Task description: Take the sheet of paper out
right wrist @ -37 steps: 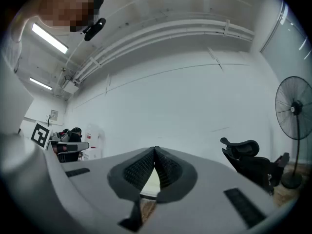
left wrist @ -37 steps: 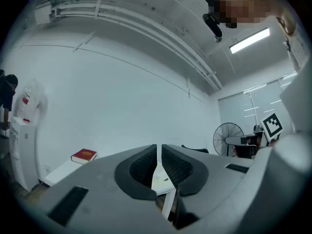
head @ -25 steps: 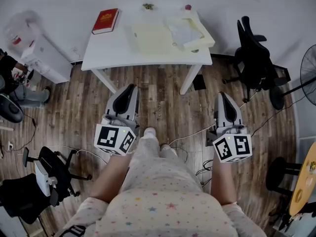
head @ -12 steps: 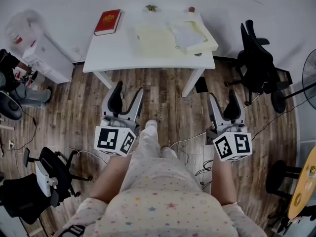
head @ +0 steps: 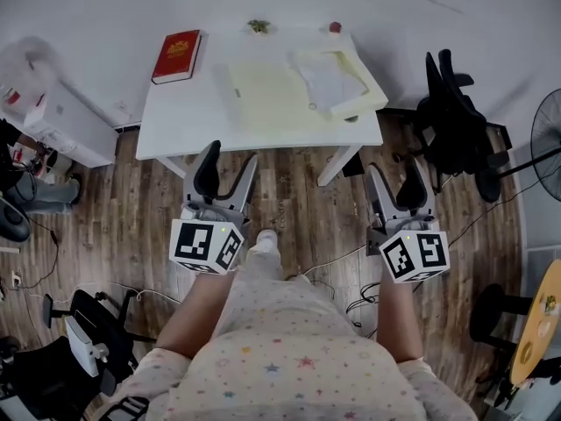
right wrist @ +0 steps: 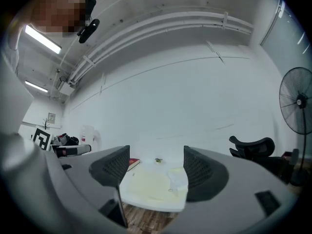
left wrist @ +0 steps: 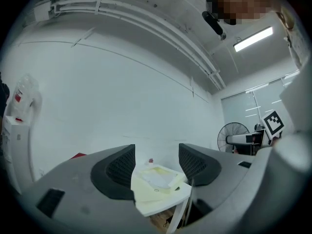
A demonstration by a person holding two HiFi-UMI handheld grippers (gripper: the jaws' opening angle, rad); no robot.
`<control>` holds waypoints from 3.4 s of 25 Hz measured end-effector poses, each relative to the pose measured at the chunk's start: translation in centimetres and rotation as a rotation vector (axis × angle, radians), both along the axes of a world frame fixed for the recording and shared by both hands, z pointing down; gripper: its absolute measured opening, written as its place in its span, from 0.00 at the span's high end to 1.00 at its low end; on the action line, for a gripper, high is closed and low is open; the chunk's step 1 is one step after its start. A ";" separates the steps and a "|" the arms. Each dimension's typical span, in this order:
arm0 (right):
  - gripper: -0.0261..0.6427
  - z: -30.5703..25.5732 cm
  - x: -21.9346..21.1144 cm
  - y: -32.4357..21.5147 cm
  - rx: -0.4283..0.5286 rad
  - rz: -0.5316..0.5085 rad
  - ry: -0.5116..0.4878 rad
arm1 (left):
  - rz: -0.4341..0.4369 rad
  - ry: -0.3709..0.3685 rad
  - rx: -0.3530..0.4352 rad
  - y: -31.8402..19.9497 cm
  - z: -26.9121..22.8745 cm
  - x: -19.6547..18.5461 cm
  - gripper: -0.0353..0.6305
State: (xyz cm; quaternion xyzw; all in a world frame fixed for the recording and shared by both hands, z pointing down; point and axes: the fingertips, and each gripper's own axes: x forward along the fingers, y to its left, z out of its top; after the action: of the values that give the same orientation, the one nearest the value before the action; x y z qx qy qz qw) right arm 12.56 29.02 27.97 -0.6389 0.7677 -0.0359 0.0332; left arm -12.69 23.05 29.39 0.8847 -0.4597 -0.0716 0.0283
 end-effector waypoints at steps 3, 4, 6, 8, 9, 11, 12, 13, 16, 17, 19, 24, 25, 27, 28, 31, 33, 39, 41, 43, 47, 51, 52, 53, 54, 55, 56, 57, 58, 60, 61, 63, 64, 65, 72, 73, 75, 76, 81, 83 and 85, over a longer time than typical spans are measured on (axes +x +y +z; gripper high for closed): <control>0.47 -0.4 -0.5 -3.5 0.009 0.013 -0.006 | 0.018 -0.005 0.006 -3.6 -0.2 -0.3 0.56; 0.47 -0.4 -0.8 -4.6 0.013 0.017 -0.009 | 0.024 -0.007 0.008 -4.8 -0.2 -0.5 0.56; 0.47 -0.4 -1.4 -6.6 0.016 0.023 -0.011 | 0.034 -0.011 0.010 -6.9 -0.3 -1.0 0.56; 0.47 -0.3 -2.0 -8.2 0.011 0.033 -0.014 | 0.045 -0.013 0.011 -8.8 -0.3 -1.4 0.56; 0.47 -0.2 -2.2 -8.9 0.007 0.040 -0.017 | 0.050 -0.013 0.010 -9.6 -0.2 -1.6 0.56; 0.47 0.0 -2.5 -10.0 0.002 0.051 -0.025 | 0.058 -0.013 0.007 -11.1 0.0 -2.0 0.56; 0.47 0.1 -2.7 -10.5 -0.001 0.053 -0.028 | 0.060 -0.012 0.004 -11.7 0.1 -2.1 0.56; 0.47 0.3 -2.8 -10.9 -0.005 0.054 -0.029 | 0.062 -0.012 0.000 -12.3 0.3 -2.3 0.56; 0.47 0.9 -3.0 -11.9 -0.029 0.060 -0.025 | 0.066 -0.010 -0.017 -13.5 1.0 -2.5 0.56; 0.47 1.0 -2.9 -12.2 -0.034 0.064 -0.024 | 0.066 -0.009 -0.023 -13.8 1.2 -2.5 0.56; 0.47 1.2 -2.7 -13.0 -0.040 0.068 -0.027 | 0.064 -0.006 -0.036 -14.6 1.6 -2.6 0.56; 0.47 2.0 -2.2 -15.4 -0.053 0.063 -0.041 | 0.049 -0.001 -0.056 -16.7 2.5 -2.5 0.56; 0.47 2.2 -2.1 -16.0 -0.058 0.061 -0.045 | 0.045 -0.001 -0.060 -17.2 2.7 -2.4 0.56; 0.47 2.8 -2.0 -17.4 -0.071 0.046 -0.051 | 0.034 -0.003 -0.067 -18.2 3.1 -2.3 0.56; 0.47 3.1 -2.0 -18.1 -0.077 0.035 -0.052 | 0.027 -0.004 -0.069 -18.6 3.2 -2.2 0.56; 0.47 3.2 -1.8 -20.6 -0.077 -0.005 -0.050 | 0.002 -0.003 -0.071 -20.4 3.3 -1.7 0.56; 0.47 2.8 -1.2 -22.7 -0.068 -0.024 -0.047 | -0.021 0.001 -0.068 -22.0 2.9 -1.3 0.56; 0.47 1.8 1.9 -29.6 -0.054 -0.082 -0.036 | -0.073 0.000 -0.070 -27.4 2.5 1.7 0.56; 0.47 1.8 3.1 -31.9 -0.061 -0.102 -0.043 | -0.089 -0.028 -0.062 -29.2 2.4 3.2 0.56; 0.48 1.8 4.1 -34.0 -0.067 -0.134 -0.045 | -0.109 -0.052 -0.052 -30.6 2.2 4.6 0.56; 0.50 2.4 6.0 -37.7 -0.084 -0.194 -0.056 | -0.161 -0.037 -0.067 -33.3 2.4 6.1 0.56; 0.50 2.6 7.2 -40.6 -0.088 -0.230 -0.059 | -0.204 -0.030 -0.066 -35.3 2.0 6.9 0.56; 0.50 2.7 7.4 -41.2 -0.088 -0.237 -0.060 | -0.210 -0.029 -0.065 -35.7 1.9 7.2 0.56; 0.50 2.8 7.5 -41.7 -0.091 -0.242 -0.061 | -0.214 -0.029 -0.066 -36.1 1.9 7.4 0.56; 0.50 3.0 7.6 -42.1 -0.097 -0.244 -0.062 | -0.217 -0.030 -0.069 -36.4 2.1 7.7 0.56; 0.50 3.1 7.8 -42.5 -0.103 -0.245 -0.061 | -0.220 -0.032 -0.073 -36.8 2.2 7.8 0.56; 0.50 3.3 7.8 -42.8 -0.108 -0.247 -0.061 | -0.222 -0.033 -0.077 -37.1 2.3 7.9 0.56; 0.50 3.4 7.9 -43.0 -0.110 -0.249 -0.060 | -0.223 -0.033 -0.080 -37.3 2.4 7.9 0.56; 0.50 3.5 7.8 -43.3 -0.110 -0.251 -0.061 | -0.223 -0.034 -0.082 -37.6 2.5 7.9 0.56; 0.50 3.6 7.6 -43.8 -0.109 -0.253 -0.066 | -0.220 -0.032 -0.085 -38.1 2.5 7.8 0.56; 0.50 3.6 7.5 -44.0 -0.109 -0.252 -0.066 | -0.217 -0.030 -0.086 -38.3 2.6 7.7 0.56; 0.51 3.5 7.1 -44.2 -0.113 -0.246 -0.060 | -0.208 -0.026 -0.090 -38.7 2.6 7.4 0.56; 0.51 3.4 6.9 -44.3 -0.113 -0.242 -0.055 | -0.203 -0.024 -0.092 -38.9 2.7 7.2 0.56; 0.51 3.3 6.7 -44.4 -0.109 -0.236 -0.052 | -0.198 -0.022 -0.095 -39.2 2.8 7.0 0.56; 0.54 3.0 5.5 -45.9 -0.113 -0.167 -0.033 | -0.153 -0.011 -0.105 -41.5 2.9 5.3 0.56; 0.54 3.0 5.2 -46.1 -0.113 -0.159 -0.033 | -0.147 -0.011 -0.109 -41.8 3.0 5.0 0.56; 0.54 3.2 4.5 -46.3 -0.116 -0.143 -0.030 | -0.135 -0.009 -0.114 -42.2 3.3 4.3 0.56; 0.54 3.3 4.2 -46.4 -0.118 -0.136 -0.028 | -0.129 -0.009 -0.116 -42.4 3.4 4.1 0.56; 0.55 3.7 3.3 -46.4 -0.121 -0.093 -0.032 | -0.097 -0.005 -0.123 -43.2 4.1 3.1 0.56; 0.55 4.1 3.1 -46.3 -0.129 -0.088 -0.036 | -0.096 -0.002 -0.132 -43.3 4.4 2.8 0.56; 0.55 4.6 2.9 -46.2 -0.142 -0.093 -0.033 | -0.103 -0.001 -0.141 -43.2 4.8 2.7 0.56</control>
State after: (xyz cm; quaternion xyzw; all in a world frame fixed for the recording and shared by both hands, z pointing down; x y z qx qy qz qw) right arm 15.51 -17.18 32.55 -0.6027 0.7914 -0.1025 -0.0014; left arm -9.95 -20.15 34.18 0.8558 -0.5084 -0.0397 0.0867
